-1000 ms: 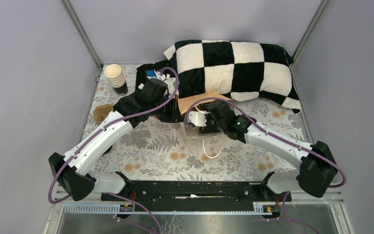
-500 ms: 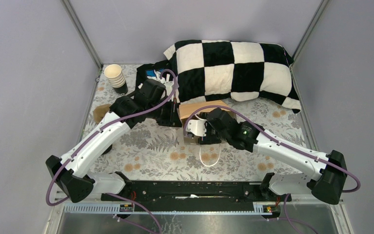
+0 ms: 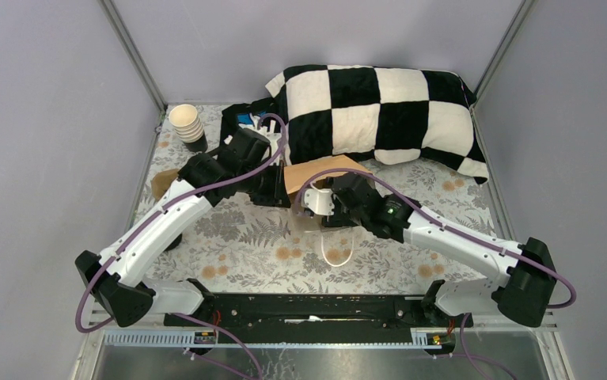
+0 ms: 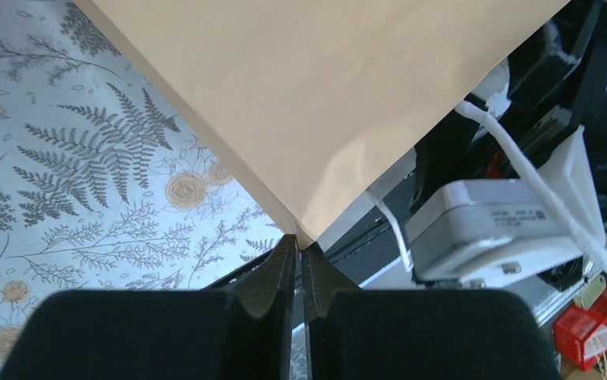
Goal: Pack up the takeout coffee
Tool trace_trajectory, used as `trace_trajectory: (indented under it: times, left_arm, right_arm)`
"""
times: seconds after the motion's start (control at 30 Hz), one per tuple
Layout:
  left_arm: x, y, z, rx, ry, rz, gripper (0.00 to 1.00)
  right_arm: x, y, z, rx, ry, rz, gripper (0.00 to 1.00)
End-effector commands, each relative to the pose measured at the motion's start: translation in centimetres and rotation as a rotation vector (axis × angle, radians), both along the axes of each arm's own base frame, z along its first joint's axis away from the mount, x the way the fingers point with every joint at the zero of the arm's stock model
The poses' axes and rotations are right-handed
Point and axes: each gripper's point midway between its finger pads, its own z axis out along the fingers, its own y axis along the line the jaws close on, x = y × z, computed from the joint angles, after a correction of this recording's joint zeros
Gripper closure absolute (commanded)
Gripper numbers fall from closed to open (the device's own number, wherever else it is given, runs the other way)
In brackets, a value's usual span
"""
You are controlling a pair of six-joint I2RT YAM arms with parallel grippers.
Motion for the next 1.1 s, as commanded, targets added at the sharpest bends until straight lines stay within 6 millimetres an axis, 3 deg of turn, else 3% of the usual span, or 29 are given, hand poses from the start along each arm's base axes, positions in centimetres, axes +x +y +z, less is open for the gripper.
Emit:
trace_trajectory:
  times: [0.0, 0.33, 0.47, 0.6, 0.87, 1.07]
  left_arm:
    - [2.3, 0.3, 1.5, 0.019, -0.077, 0.077, 0.90]
    - [5.3, 0.7, 1.8, 0.033, -0.156, 0.221, 0.89]
    - [5.5, 1.2, 1.2, 0.051, -0.154, 0.261, 0.73]
    - [5.2, 1.3, 0.0, 0.061, -0.138, 0.276, 0.69]
    - [5.0, 0.5, -1.5, 0.100, -0.141, 0.263, 0.84]
    - [3.4, 0.7, -1.8, 0.105, -0.152, 0.204, 0.98]
  right_arm:
    - [0.8, 3.0, 2.7, 0.168, 0.034, -0.035, 0.67]
    - [3.7, 6.0, 3.4, 0.228, 0.010, -0.107, 0.67]
    - [3.8, 6.2, 3.1, 0.216, 0.015, -0.097, 0.68]
    - [3.8, 6.0, 3.1, 0.219, 0.014, -0.106, 0.68]
    - [3.8, 5.2, 3.5, 0.196, -0.001, -0.095, 0.68]
    - [2.8, 4.3, 3.7, 0.101, -0.054, 0.053, 0.68]
